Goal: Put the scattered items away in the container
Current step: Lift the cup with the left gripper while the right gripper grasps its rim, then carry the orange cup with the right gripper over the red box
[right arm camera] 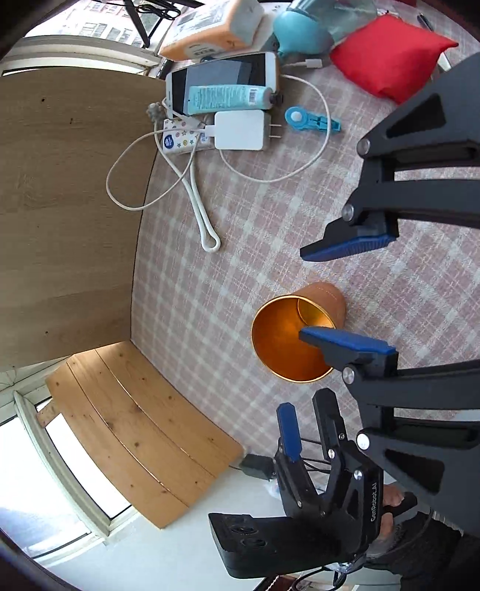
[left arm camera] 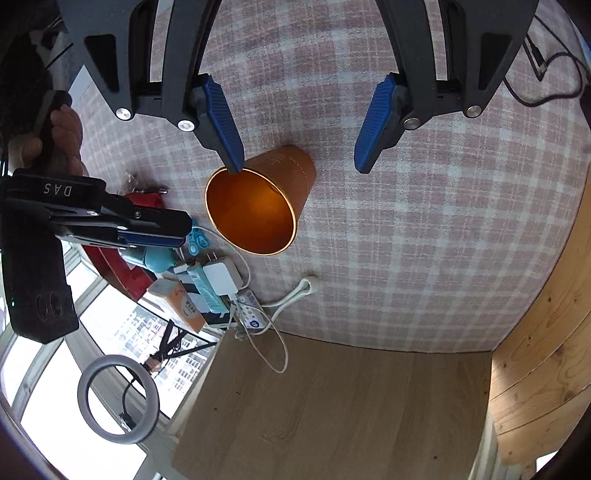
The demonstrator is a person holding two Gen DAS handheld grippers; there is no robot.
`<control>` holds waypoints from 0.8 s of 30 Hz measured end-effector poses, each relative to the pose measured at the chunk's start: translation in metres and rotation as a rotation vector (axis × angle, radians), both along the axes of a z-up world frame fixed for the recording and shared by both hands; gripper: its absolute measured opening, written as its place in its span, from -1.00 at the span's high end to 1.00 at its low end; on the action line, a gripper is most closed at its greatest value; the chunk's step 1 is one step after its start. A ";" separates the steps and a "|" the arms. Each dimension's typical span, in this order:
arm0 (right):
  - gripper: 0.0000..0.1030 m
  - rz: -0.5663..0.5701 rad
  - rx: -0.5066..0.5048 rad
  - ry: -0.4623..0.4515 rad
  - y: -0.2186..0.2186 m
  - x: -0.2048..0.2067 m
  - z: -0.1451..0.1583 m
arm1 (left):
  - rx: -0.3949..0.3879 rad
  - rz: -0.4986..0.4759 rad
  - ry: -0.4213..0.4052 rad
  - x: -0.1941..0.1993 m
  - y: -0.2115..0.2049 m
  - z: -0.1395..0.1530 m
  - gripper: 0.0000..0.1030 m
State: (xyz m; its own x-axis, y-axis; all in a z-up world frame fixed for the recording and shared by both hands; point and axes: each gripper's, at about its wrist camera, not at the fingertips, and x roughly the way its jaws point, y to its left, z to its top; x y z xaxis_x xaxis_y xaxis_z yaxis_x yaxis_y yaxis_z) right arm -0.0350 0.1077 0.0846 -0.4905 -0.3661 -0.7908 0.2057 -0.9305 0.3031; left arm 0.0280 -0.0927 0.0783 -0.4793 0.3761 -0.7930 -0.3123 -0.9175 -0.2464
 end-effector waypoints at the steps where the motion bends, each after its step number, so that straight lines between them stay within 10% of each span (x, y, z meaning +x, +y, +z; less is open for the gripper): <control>1: 0.29 -0.015 -0.018 -0.011 0.001 0.002 -0.005 | -0.036 -0.045 0.012 0.001 0.007 -0.003 -0.18; 10: 0.32 -0.075 -0.005 -0.098 -0.010 -0.026 -0.025 | -0.074 -0.149 0.041 -0.006 0.032 -0.016 -0.18; 13: 0.79 -0.082 0.051 -0.133 -0.017 -0.031 -0.031 | -0.045 -0.152 0.044 -0.009 0.034 -0.015 -0.18; 24: 0.92 -0.153 0.030 -0.096 0.001 -0.014 0.002 | 0.006 -0.231 0.071 0.004 0.058 0.011 -0.14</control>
